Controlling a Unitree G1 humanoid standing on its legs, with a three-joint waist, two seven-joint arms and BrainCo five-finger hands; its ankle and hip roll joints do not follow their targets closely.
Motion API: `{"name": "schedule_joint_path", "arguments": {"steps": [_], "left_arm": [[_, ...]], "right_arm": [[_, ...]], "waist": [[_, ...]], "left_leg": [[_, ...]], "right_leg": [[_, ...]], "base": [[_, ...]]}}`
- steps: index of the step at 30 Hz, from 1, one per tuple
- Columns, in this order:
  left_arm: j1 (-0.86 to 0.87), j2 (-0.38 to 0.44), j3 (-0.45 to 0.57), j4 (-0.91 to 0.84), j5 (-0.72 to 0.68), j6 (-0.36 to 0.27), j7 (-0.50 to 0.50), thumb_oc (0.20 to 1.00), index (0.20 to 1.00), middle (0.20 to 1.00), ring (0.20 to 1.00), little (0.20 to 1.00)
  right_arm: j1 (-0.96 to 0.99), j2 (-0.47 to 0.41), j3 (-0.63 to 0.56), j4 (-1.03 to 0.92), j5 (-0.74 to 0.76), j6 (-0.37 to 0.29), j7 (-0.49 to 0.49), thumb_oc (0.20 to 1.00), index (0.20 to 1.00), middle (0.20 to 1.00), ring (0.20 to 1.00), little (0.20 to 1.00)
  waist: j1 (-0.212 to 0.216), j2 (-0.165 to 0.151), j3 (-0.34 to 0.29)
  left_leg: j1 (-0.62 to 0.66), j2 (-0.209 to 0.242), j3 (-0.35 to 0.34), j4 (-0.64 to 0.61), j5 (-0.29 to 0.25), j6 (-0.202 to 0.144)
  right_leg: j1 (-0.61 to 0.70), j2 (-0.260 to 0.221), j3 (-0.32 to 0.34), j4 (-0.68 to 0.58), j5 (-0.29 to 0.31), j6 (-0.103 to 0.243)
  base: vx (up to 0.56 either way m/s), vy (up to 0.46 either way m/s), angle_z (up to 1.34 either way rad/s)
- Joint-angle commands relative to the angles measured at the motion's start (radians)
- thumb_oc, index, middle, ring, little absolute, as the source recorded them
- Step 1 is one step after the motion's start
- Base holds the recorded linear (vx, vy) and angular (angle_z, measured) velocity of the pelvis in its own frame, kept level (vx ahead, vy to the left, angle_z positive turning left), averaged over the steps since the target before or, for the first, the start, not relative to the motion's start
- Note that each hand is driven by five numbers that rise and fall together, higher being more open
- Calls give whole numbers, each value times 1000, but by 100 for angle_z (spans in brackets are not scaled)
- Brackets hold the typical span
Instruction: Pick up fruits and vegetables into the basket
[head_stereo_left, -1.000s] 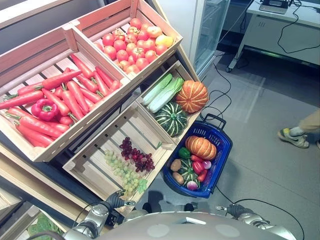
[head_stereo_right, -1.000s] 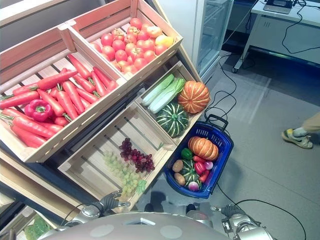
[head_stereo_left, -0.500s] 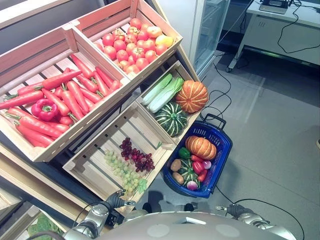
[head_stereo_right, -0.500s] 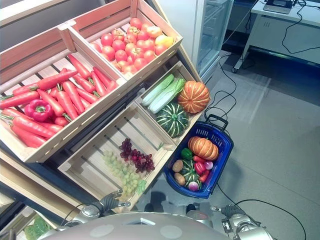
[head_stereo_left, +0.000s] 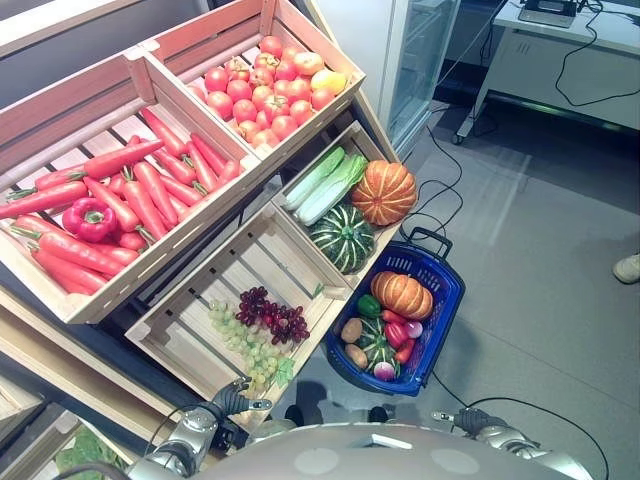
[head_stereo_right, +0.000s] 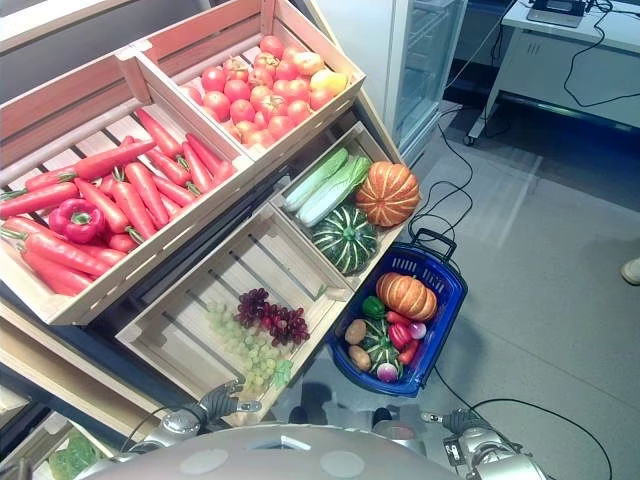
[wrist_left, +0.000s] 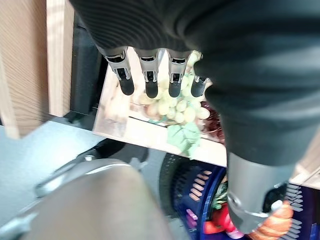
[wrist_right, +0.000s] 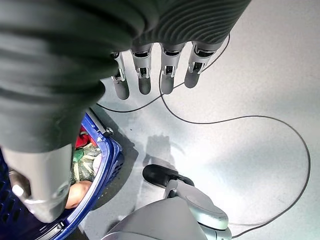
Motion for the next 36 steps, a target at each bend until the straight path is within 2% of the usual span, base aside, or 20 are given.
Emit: {"name": "schedule_joint_path", "arguments": {"steps": [1, 6, 14, 20, 24, 30, 32, 33, 34, 36], "left_arm": [[-73, 14, 17, 11, -90, -65, -15, 1000, 1000, 1000, 1000, 1000], [-105, 17, 1, -49, -176, -99, -13, 1000, 1000, 1000, 1000, 1000], [-246, 27, -8, -243, -380, -158, 21, 1000, 1000, 1000, 1000, 1000], [-306, 60, -23, -417, -477, -194, 30, 1000, 1000, 1000, 1000, 1000], [-357, 93, -42, -498, -495, -208, 48, 1000, 1000, 1000, 1000, 1000], [-428, 133, -52, -578, -458, -243, 121, 1000, 1000, 1000, 1000, 1000], [-470, 166, -64, -611, -279, -286, 240, 1000, 1000, 1000, 1000, 1000], [-484, 178, -69, -614, -252, -288, 258, 1000, 1000, 1000, 1000, 1000], [-521, 208, -80, -616, -145, -294, 320, 1000, 1000, 1000, 1000, 1000], [-554, 235, -92, -614, -70, -290, 370, 1000, 1000, 1000, 1000, 1000]], "right_arm": [[-52, -17, 9, 57, 31, -7, -16, 1000, 1000, 1000, 1000, 1000], [-74, -25, 13, 45, 56, -7, -26, 1000, 1000, 1000, 1000, 1000], [-185, -48, 54, 2, 93, -7, -43, 1000, 1000, 1000, 1000, 1000], [-228, -74, 66, -22, 133, -6, -50, 1000, 1000, 1000, 1000, 1000], [-251, -84, 69, -21, 167, -18, -55, 1000, 1000, 1000, 1000, 1000], [-273, -94, 72, -21, 203, -33, -62, 1000, 1000, 1000, 1000, 1000], [-288, -93, 76, -25, 226, -36, -69, 1000, 1000, 1000, 1000, 1000], [-294, -93, 77, -27, 228, -34, -70, 1000, 1000, 1000, 1000, 1000], [-308, -95, 82, -32, 238, -29, -71, 1000, 1000, 1000, 1000, 1000], [-315, -99, 87, -32, 246, -31, -70, 1000, 1000, 1000, 1000, 1000]], "waist": [[17, -34, 48], [16, -19, 84], [4, 3, 226], [19, 5, 300], [30, 3, 340], [28, 0, 376], [27, -3, 395], [26, -4, 401], [25, -7, 414], [23, -9, 423]], "left_leg": [[-18, -7, -3, 5, -85, -5], [-76, -4, -8, 5, -63, -7], [-225, -6, -31, 5, -14, -6], [-272, -15, -58, 5, 12, -4], [-318, -24, -79, 55, 6, -2], [-371, -34, -75, 120, -14, 2], [-404, -38, -68, 161, -26, 4], [-412, -39, -67, 171, -28, 4], [-432, -40, -63, 193, -31, 4], [-449, -41, -63, 213, -34, 4]], "right_leg": [[-18, -73, -33, 10, 7, 106], [-72, -77, -37, 10, 20, 105], [-221, -59, -23, 13, 54, 85], [-286, -42, -32, 74, 37, 64], [-322, -36, -33, 127, 15, 51], [-359, -38, -43, 163, 5, 44], [-385, -43, -47, 189, 0, 44], [-392, -43, -47, 195, 0, 43], [-410, -44, -51, 214, -3, 41], [-424, -43, -50, 229, -7, 39]], "base": [[0, 0, 0], [-72, -2, -3], [-189, -10, -3], [-110, -40, -3], [-86, -65, -1], [-66, -42, 9], [-63, -37, 10], [-78, -28, 7], [-60, -14, 9], [-43, -7, 9]]}}
